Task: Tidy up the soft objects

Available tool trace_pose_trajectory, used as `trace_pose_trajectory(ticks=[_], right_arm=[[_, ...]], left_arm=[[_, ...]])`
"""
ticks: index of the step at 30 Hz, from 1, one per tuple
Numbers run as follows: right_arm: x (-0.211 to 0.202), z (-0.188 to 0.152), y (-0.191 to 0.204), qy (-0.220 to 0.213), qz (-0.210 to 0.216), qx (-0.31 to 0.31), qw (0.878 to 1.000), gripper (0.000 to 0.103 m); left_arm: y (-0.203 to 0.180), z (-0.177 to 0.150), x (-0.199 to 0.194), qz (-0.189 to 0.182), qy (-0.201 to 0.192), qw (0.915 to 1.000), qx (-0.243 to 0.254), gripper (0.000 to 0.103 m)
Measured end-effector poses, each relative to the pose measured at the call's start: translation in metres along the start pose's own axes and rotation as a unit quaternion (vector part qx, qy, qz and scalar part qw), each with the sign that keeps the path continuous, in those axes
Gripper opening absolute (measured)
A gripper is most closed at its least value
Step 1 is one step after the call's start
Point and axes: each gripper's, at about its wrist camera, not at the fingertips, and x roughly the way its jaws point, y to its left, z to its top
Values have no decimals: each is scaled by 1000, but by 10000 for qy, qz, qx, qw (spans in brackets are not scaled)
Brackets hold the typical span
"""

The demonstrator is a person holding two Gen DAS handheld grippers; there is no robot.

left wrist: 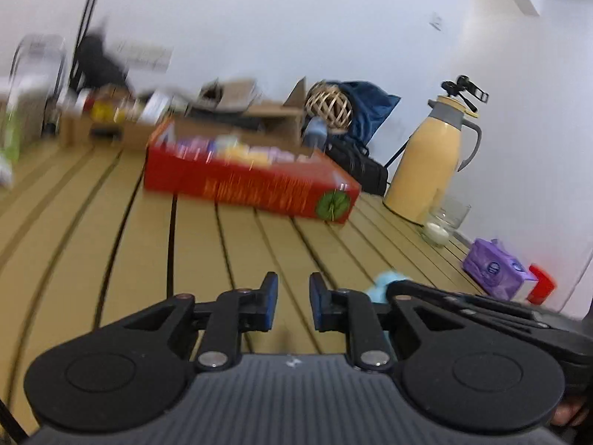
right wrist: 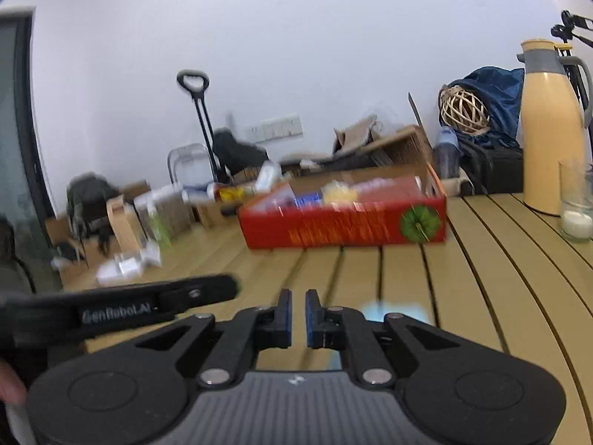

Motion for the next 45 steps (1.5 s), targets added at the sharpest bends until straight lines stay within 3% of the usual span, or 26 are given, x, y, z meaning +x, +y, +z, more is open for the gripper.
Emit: trace_pose_trajectory(ticks=[2,3,6,10,12,19,27,31,35,40,45], right_arm=[[-10,-13,-12,20,-73,168,9998,14],[-14,-17,-18,94,-86,267,9996,17],[-24,-24,-31,101,-322,339,9989,23],[-38,-24,-48,0,-752,283,9968,32],[-38,-20,-61,38,-788,462,9958,41],[4,-20,-101,652,-118,1359,9885,40],[28,-25,-122,913,399,2257,9691,34],[30,-4,-116,820,496,2210,9706,33],[52,56,-100,357,666,1748,9817,33],[132,137,-81,120,921,1156,9889,33],[238,191,-66,369,1060,1227,9861,33]], left_arm=[[2,-9,-8,-107,81,9998,-161,43],[1,-12,-11,-132,90,9998,-146,47],[-13,-15,-8,-227,132,9996,108,52],[-34,-17,15,-554,353,9978,36,60],[-42,-20,34,-722,594,9955,-137,59],[-46,-29,72,-981,1067,9883,-468,49],[-32,-20,78,-1161,1027,9836,-919,44],[-30,15,72,-1258,620,9866,-837,44],[-13,78,82,-1239,157,9897,-697,44],[35,158,120,-840,-141,9942,-651,43],[92,207,164,-340,-83,9955,-876,42]])
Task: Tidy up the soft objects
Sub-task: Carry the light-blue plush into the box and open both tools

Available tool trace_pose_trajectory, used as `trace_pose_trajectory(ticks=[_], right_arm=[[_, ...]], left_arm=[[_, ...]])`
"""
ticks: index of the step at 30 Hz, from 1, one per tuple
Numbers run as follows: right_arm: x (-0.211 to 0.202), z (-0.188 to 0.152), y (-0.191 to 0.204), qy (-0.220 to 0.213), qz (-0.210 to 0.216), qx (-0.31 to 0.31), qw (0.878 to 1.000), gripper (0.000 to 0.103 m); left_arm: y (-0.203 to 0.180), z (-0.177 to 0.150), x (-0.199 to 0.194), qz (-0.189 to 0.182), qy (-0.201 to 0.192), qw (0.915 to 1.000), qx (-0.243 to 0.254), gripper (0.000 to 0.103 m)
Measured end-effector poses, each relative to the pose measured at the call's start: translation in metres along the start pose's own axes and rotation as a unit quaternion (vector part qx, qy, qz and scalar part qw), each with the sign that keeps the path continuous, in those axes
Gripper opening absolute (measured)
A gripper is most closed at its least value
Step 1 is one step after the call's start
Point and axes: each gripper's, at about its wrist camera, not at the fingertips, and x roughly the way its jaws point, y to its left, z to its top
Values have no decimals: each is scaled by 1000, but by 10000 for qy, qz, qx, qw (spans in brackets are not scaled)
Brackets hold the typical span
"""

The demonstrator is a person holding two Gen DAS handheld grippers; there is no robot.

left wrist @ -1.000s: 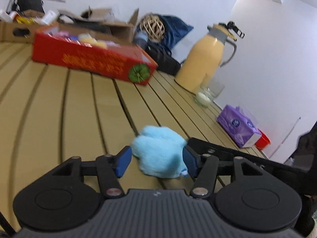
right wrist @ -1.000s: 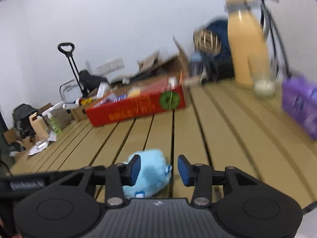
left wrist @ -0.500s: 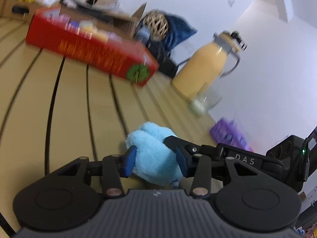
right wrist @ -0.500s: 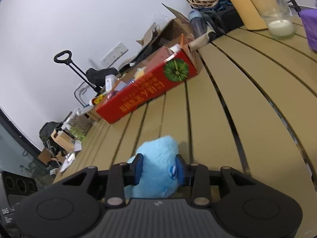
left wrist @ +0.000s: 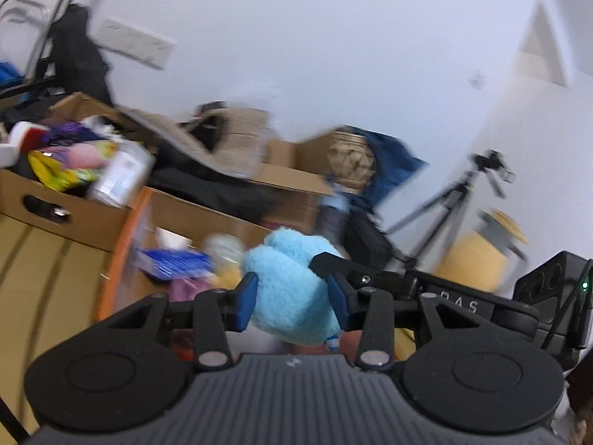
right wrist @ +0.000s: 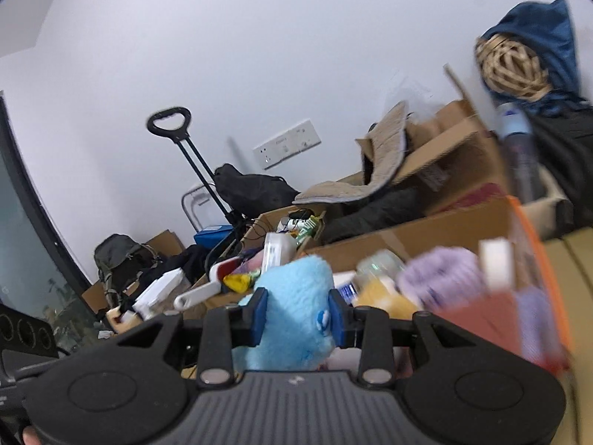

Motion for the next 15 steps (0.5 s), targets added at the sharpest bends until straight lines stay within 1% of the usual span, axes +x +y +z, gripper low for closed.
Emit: trace_pose_trajectory(ticks=[2,4,5,6,7,8,9,10,11,15], right_arm=[[39,12,-1,213,18,173,9996,33],[74,16,-1,523,-13,191,9984,33],[86,14,0,644,-40,181,9978,32],[97,13,0,711,-59,155,9973,28],[101,11,1,693,-92,160,9974,25],[104,10,0,637,-41,208,9977,23],[107,10,-1,649,56,245,9976,16],[110,9,-1,722,130,253,9970,13],[112,10,0,772,158,217,9967,12],[99,13,7,612,-37,-87,9981,12]], left_arm=[[16,8,14,379,0,9992,118,43],[29,10,21,672,-29,9970,384,45],[34,8,23,746,-27,9962,453,47],[40,7,24,789,2,9957,491,47],[46,5,24,854,17,9952,475,47],[50,4,25,890,-2,9951,423,47],[55,5,24,904,-10,9952,381,47],[57,6,23,947,-22,9948,365,47],[57,7,21,980,-57,9944,397,47],[44,12,11,1029,-220,9925,621,47]])
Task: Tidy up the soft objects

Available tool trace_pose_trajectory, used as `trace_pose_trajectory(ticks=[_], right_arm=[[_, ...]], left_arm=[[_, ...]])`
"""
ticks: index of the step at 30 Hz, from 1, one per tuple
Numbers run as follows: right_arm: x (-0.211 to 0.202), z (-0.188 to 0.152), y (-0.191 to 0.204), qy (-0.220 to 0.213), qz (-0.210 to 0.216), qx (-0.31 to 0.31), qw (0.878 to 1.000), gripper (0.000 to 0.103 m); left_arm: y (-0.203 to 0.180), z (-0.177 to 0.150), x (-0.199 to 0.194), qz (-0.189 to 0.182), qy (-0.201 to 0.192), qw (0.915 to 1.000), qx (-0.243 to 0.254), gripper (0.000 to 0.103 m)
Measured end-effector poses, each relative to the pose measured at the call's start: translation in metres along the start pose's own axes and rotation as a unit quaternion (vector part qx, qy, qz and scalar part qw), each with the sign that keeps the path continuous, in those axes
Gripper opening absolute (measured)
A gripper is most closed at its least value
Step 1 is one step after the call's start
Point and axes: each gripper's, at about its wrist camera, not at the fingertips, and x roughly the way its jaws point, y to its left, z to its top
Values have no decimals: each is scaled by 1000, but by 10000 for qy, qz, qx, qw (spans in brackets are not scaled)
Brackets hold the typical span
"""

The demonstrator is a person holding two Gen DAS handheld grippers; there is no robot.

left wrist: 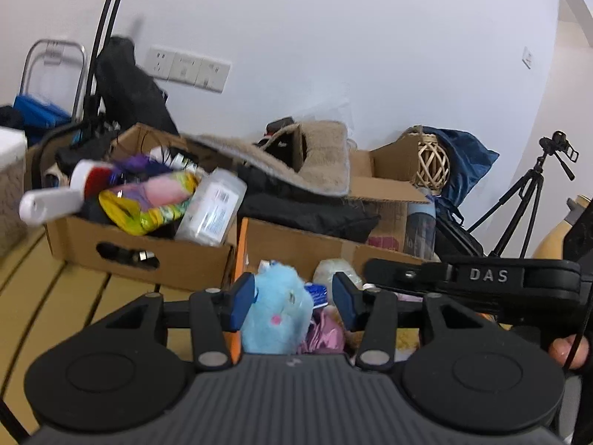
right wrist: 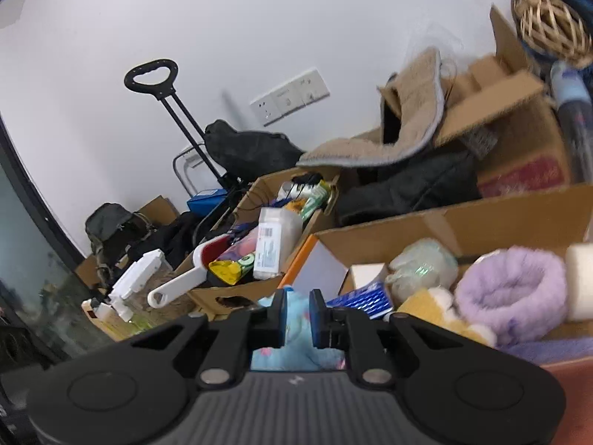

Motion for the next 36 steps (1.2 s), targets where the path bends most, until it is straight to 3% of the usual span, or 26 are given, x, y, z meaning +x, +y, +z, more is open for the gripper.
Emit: trace_pose_trajectory(ticks=[9,12,14,17,19,21,25,28,33,36], right_arm=[[-113,18,-11,-333,-1005,-643,9923,19],[-158,11,-10,-434,-1624,-1039,9803,37],[-186,0,-8,-525,-1915,-1226,9724,43],[-218,-16,-1,-616,-2050,-1309,9680,57],[-235,-30,6,-774,-2144,-1374,9639,73],[-256,-54,16,-1146,-2213,-1482,9570,82],[-292,-108,31,-1640,-2237,-1584,9476,83],[-317,-151,45,-1871,-2334,-1488,9425,93],[-355,-237,73,-1947,-2321,-1730,9372,94],[-377,-282,90,-1906,-2224,-1800,9391,95]], left_arm=[[-45,27,-57,142,-244,9974,657,52],[-61,26,-82,168,-253,9958,867,54],[-70,23,-98,166,-284,9951,937,59],[-85,13,-119,264,-409,9927,1100,67],[-93,-7,-138,408,-689,9878,1336,74],[-97,-32,-154,505,-846,9853,1397,79],[-97,-91,-202,405,-1161,9855,1173,93],[-101,-138,-245,513,-1522,9768,1416,100],[-107,-197,-313,570,-1630,9746,1429,103],[-109,-237,-357,800,-1737,9714,1404,103]])
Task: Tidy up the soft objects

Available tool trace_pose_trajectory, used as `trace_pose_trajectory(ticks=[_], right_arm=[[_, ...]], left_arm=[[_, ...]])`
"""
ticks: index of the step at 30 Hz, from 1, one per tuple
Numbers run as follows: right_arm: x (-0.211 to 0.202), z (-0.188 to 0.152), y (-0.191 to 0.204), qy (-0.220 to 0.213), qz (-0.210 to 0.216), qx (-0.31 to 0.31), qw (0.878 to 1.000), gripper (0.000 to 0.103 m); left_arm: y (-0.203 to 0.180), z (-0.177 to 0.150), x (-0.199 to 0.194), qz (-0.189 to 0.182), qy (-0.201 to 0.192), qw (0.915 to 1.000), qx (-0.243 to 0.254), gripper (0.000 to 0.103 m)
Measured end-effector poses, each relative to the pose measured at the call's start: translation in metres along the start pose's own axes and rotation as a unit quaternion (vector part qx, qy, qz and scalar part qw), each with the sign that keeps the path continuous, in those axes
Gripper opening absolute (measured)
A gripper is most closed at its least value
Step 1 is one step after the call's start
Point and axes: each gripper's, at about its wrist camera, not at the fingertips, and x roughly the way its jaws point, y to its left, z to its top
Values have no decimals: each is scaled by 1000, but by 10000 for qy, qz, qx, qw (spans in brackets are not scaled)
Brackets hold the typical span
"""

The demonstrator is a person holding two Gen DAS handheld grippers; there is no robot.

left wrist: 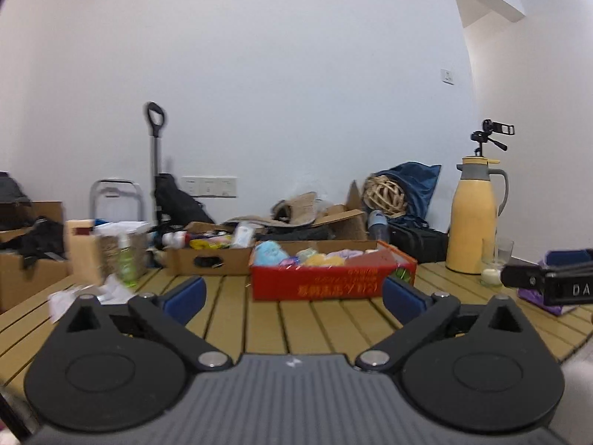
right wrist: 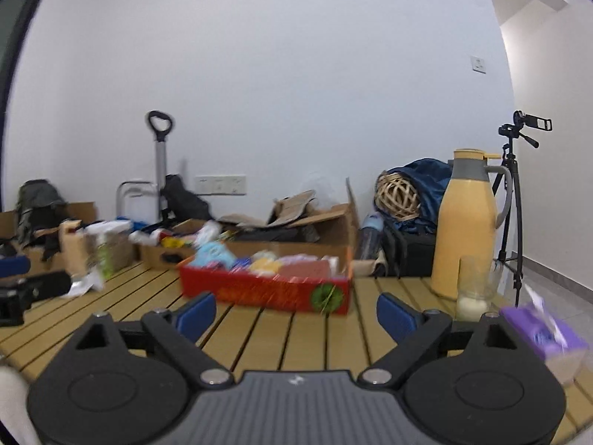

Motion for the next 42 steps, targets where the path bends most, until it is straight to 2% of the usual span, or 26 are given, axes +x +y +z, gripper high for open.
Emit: trace_pose_trajectory(ticks=[3,6,8,12,16,22,42], right_arm=[[-39,-30,14,60,-136,271,9995,100],[-76,-63,30,258,-33,449,9987,100],[-97,-77,39,294,77,411,9987,100],[-123,-79,48,-38,127,262,9996,100],[-130,-70,48,-305,96,204,9993,103],[-126,-65,47,-268,218,194,9992,103],[-125,-65,52,-248,322,91,9991,103]], left_arm=[[-4,-21,-43,230,20,9997,30,103],[-5,-34,-74,91,145,9998,93,103],[-4,-34,-86,159,38,9997,156,103],[-4,-29,-93,158,-60,9999,-17,103],[-8,-24,-99,84,-174,9998,90,103],[-10,-20,-102,-23,-270,9996,63,103],[-5,-19,-105,-15,-228,9997,-51,103]])
